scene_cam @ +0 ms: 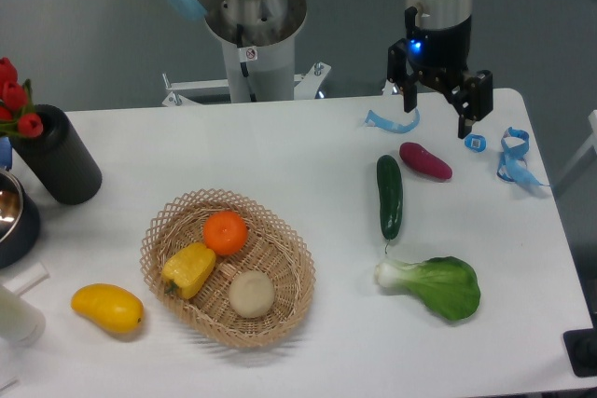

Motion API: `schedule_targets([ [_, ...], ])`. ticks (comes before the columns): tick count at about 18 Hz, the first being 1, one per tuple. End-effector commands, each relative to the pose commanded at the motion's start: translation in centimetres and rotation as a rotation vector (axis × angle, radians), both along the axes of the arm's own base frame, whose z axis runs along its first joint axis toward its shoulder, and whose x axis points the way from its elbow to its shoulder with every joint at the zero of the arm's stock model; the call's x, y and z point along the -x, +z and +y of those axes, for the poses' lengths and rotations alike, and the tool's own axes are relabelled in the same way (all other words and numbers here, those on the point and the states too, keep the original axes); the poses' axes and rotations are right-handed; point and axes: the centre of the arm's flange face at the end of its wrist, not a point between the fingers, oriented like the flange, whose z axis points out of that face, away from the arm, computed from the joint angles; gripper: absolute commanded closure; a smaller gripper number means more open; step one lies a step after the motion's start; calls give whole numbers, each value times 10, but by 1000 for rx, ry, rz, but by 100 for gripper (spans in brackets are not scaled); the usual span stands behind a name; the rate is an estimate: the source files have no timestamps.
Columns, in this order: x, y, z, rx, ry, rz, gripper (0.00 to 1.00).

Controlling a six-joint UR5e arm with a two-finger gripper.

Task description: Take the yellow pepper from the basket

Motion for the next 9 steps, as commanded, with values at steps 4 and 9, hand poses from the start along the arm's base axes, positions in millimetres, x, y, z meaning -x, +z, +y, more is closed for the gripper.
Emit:
schedule_targets([
  [4,1,-3,3,0,3,-4,0],
  [9,2,-17,15,-25,30,-48,0],
])
